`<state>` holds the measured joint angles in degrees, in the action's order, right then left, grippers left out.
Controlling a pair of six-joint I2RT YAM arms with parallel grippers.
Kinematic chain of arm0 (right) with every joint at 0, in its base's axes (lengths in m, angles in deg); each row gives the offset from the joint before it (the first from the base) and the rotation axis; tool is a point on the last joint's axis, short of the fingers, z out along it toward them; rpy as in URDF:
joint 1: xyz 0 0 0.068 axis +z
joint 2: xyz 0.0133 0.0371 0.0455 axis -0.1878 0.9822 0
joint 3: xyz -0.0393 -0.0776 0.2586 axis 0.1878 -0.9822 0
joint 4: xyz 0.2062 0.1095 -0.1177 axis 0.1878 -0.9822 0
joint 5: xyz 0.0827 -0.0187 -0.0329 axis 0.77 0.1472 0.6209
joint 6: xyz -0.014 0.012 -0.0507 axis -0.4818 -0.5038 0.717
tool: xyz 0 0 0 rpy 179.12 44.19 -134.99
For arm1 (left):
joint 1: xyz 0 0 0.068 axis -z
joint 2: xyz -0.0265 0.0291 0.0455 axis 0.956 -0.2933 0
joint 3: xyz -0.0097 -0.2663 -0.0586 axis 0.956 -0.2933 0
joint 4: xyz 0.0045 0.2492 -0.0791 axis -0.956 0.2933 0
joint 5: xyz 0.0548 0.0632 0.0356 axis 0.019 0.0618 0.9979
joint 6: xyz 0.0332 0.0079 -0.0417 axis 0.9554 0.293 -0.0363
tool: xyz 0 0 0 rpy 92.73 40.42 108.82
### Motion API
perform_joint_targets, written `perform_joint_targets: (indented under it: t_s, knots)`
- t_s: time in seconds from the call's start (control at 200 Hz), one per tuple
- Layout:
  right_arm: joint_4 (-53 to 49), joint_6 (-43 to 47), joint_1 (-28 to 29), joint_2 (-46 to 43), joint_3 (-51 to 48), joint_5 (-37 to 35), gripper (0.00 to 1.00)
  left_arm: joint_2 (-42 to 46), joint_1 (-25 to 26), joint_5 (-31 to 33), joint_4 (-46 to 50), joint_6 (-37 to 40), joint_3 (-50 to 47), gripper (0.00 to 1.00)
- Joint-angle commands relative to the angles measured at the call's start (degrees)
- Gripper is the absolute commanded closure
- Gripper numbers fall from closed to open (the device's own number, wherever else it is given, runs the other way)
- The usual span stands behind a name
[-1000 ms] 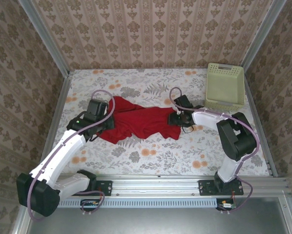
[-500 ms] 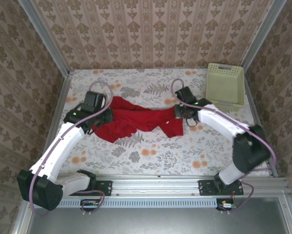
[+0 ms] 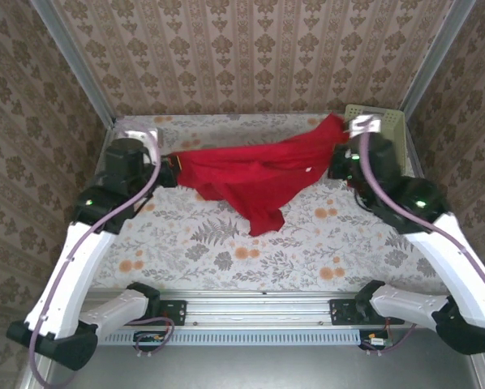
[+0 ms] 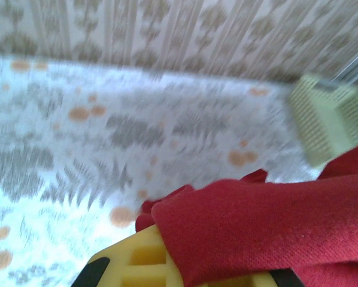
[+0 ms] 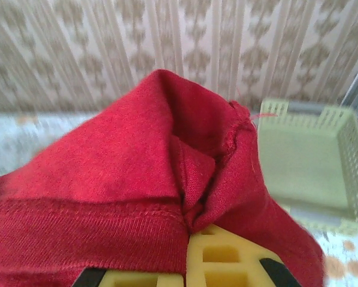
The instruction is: Fold the inside-out t-shirt
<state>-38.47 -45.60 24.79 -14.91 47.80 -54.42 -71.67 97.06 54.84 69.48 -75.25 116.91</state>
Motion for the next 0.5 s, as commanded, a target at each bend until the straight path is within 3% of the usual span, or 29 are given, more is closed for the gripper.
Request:
perform_joint_targets:
  t_s: [0.0, 0.13, 0.21, 0.3, 0.415, 0.495]
  knots:
    - [-1.34, -3.92, 2.77, 6.57, -8.40, 3.63, 0.98, -4.92, -2.35, 1.44, 4.68, 0.20, -8.51, 1.00]
    - [5.86, -6.80, 6.04, 14.65, -12.68, 10.02, 0.87, -8.89, -4.13, 0.56, 4.20, -0.41, -14.78, 0.99]
    - [8.43, -7.60, 5.98, 20.40, -12.47, 15.82, 0.66, -10.17, -5.57, 0.10, 3.75, -2.32, -16.93, 0.95]
    - [8.26, -7.31, 5.34, 22.75, -11.65, 16.89, 0.48, -10.80, -7.42, -1.87, 1.88, -3.74, -19.14, 0.86]
    - [9.62, -5.86, 1.61, 19.52, -13.95, 21.04, 0.33, -11.22, -8.77, 0.06, 2.54, -4.73, -20.10, 0.62]
    - [10.66, -5.78, -2.55, 16.70, -17.42, 24.41, 0.30, -9.73, -8.23, 4.27, 4.91, -5.50, -19.79, 0.44]
